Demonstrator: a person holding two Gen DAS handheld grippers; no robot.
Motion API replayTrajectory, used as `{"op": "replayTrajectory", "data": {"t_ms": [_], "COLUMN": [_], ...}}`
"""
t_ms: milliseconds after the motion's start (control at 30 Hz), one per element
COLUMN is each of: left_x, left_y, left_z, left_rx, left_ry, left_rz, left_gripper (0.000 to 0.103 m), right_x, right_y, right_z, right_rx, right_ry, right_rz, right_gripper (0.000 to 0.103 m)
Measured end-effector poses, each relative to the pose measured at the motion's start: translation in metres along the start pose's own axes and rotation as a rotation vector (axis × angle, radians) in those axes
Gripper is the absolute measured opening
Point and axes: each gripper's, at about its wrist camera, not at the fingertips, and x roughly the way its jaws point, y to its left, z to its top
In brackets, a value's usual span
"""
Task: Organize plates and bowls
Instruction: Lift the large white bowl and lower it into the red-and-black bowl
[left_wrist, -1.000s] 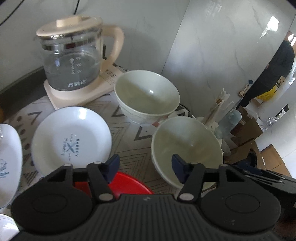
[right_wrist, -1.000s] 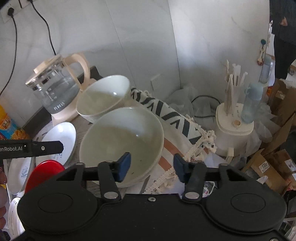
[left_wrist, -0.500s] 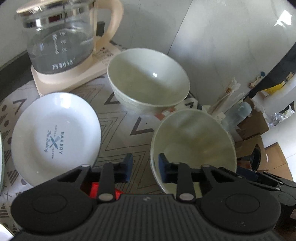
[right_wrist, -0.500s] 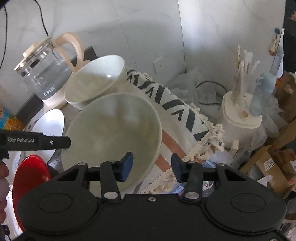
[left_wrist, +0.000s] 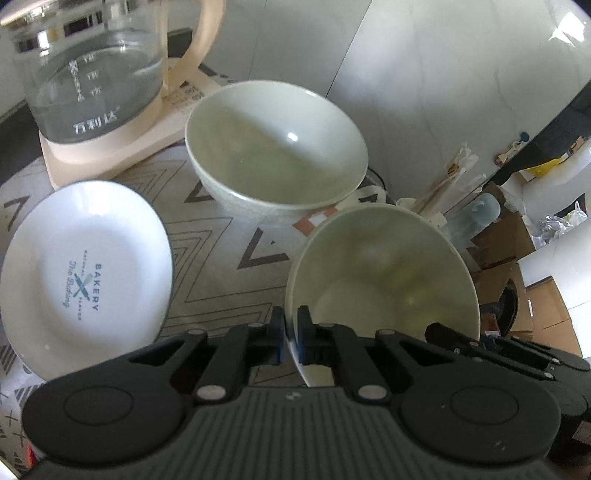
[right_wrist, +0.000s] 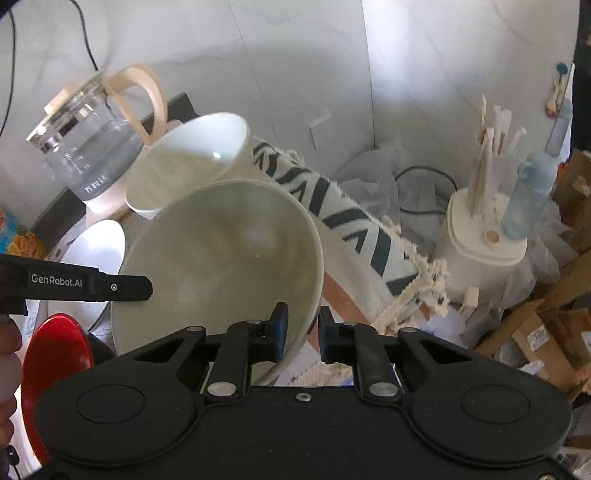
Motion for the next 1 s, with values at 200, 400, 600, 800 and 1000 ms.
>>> {"op": "replayTrajectory", "data": {"t_ms": [200, 400, 600, 800, 1000], "left_x": [-0.018, -0.041, -0.061, -0.078, -0.096], "left_y": [-0.003, -0.006, -0.005, -0.002, 0.001], "left_z": [-0.002, -0.006, -0.011, -0.021, -0.031], "left_rx": [0.002, 0.006, -0.006, -0.021, -0.023], "left_ry": [-0.046, -0.089, -0.129, -0.156, -0.193], "left_rz": [-0.003, -0.003, 0.007, 0.017, 0.016], "left_gripper": [0.005, 0.005, 0.005, 0.005, 0.005], "right_x": [-0.014, -0.032, -0.048, -0.062, -0.077], "right_y": [0.004, 0.009, 0.019, 0.028, 0.039], "right_z": [0.006, 0.010, 0.008, 0.005, -0.002], "right_rx": [-0.026, -0.052, -0.070, -0.084, -0.095], "right_ry": [-0.034, -0.081, -0.122, -0.153, -0.184], "right_rz": [0.014, 0.031, 0.043, 0.049, 0.052], "right_gripper": [0.017, 0.017, 0.017, 0.018, 0.018]}}
